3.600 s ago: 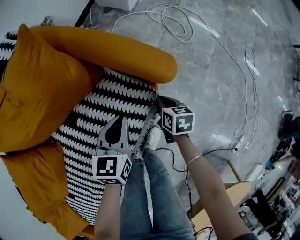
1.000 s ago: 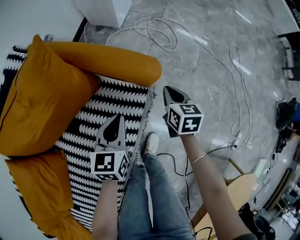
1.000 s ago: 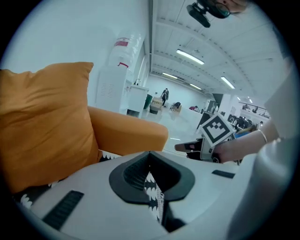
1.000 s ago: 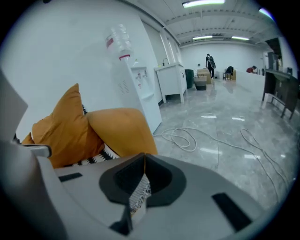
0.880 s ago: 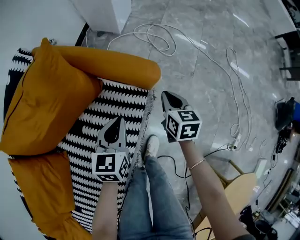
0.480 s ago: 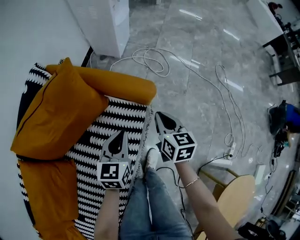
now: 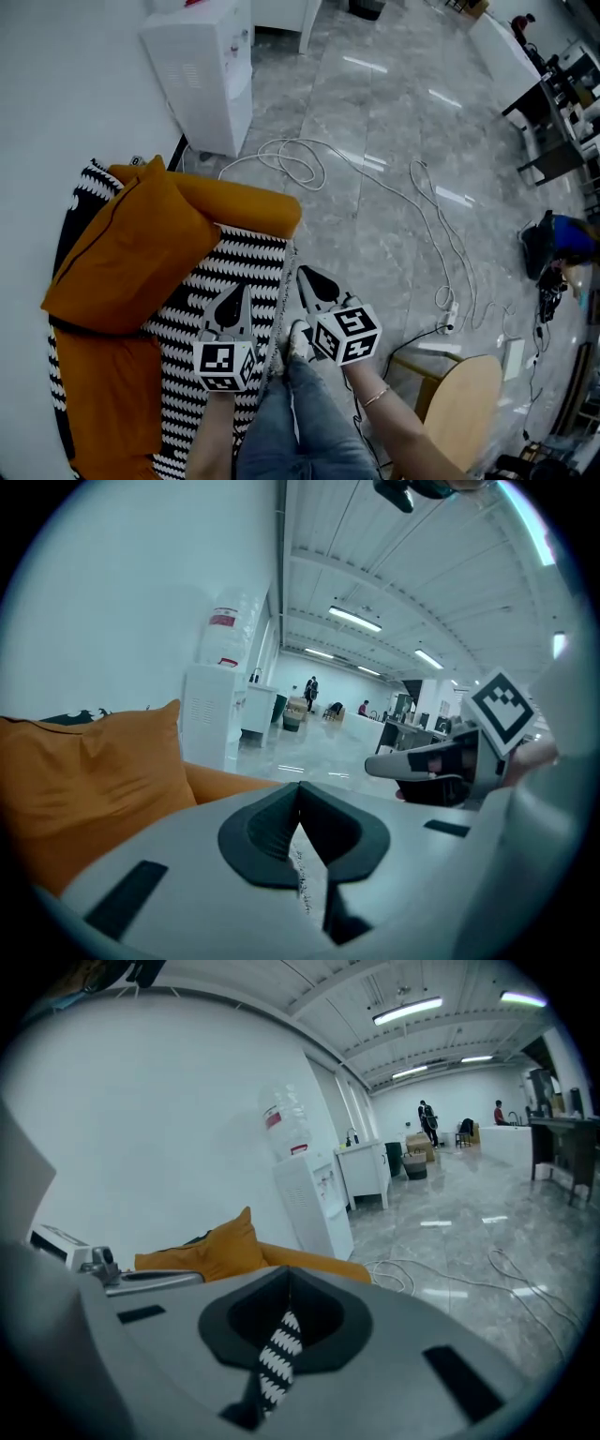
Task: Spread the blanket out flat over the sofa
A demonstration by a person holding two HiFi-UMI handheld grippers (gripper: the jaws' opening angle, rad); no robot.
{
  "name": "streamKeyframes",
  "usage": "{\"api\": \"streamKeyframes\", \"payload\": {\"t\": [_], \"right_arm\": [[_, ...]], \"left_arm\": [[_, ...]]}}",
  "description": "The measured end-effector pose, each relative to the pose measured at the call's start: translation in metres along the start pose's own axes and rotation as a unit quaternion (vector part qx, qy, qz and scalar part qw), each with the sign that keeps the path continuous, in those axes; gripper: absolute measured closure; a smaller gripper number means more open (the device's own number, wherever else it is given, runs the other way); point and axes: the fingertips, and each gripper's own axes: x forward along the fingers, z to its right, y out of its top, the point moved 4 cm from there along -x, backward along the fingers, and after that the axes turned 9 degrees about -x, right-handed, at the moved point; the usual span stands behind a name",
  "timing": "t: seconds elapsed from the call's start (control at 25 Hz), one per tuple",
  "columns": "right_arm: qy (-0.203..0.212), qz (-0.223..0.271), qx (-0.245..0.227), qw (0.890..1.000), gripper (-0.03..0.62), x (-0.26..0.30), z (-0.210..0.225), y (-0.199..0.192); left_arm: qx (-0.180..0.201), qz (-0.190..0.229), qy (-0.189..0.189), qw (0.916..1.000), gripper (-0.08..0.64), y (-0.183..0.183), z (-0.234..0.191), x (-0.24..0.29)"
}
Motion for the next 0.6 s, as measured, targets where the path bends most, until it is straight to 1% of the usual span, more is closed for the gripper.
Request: {"api": "streamKeyframes", "payload": {"t": [0.32,0.6], "right_arm": [[0.007,0.027,0.000,1.000,0.580,-0.046,-0.036,0.034],[0.015,0.065,-0.020,0.998,0.581,-0.088,-0.060,0.060]], "left_arm": [[0.003,0.029,-0.015,0.9995,0.541,0.037,0.024,-0.039],[0.016,0.057,-0.008,0.9982,0.543,0.064,0.038,-0.074]]}}
